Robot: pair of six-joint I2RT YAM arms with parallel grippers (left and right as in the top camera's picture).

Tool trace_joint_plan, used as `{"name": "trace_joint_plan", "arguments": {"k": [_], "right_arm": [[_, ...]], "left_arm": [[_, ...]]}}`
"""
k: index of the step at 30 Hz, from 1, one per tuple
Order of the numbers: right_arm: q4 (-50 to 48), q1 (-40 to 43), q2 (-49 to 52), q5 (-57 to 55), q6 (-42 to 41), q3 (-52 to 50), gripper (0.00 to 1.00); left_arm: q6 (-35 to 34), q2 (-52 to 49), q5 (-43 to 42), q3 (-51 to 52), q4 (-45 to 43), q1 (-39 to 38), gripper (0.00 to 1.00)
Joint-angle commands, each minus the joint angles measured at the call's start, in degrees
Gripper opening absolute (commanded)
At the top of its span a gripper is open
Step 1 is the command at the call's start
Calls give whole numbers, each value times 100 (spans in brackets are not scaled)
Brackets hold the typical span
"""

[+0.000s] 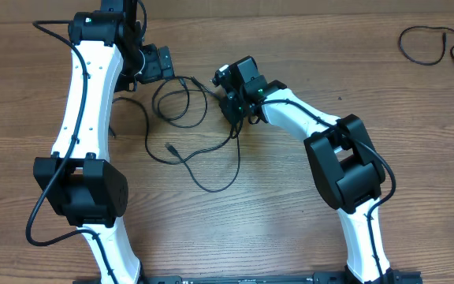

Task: Untangle cables
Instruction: 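Lower the right gripper and grasp another black cable, then pull the second cable out of the pile toward the right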

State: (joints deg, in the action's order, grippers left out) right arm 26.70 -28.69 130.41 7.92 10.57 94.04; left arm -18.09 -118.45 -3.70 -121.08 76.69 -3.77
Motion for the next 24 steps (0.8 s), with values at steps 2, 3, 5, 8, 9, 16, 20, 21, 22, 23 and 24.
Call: {"name": "trace_joint_plan", "arguments": {"k": [2, 3, 5, 8, 9, 16, 20, 21, 22, 23, 24], "right_arm": [[247, 79, -673, -87, 26, -55, 4], [378, 81, -809, -87, 46, -55, 4], [682, 79, -1091, -118, 44, -55, 4], [1071, 79, -1467, -282, 42, -55, 4], [1272, 79, -1700, -339, 39, -55, 4], [1937, 96, -3021, -501, 22, -55, 4], [2035, 96, -4166, -621, 22, -55, 4], [2020, 96, -4463, -647, 22, -55, 4], [2009, 96, -4732, -660, 22, -55, 4], [1969, 96, -5106, -660, 20, -55, 4], [1943, 96, -5309, -658, 20, -55, 4]], "left_arm": [[-79, 72, -37, -101, -7, -37, 100], [-79, 72, -37, -101, -7, -37, 100], [-79, 72, -37, -101, -7, -37, 100], [-79, 72, -37, -101, -7, -37, 99], [-79, 72, -37, -101, -9, -37, 100], [-79, 72, -37, -101, -7, -37, 100], [-79, 72, -37, -101, -9, -37, 100], [-79, 72, -37, -101, -7, -37, 100], [-79, 72, -37, -101, -9, -37, 100], [-79, 72, -37, -101, -7, -37, 100], [-79, 72, -37, -101, -7, -37, 100]]}}
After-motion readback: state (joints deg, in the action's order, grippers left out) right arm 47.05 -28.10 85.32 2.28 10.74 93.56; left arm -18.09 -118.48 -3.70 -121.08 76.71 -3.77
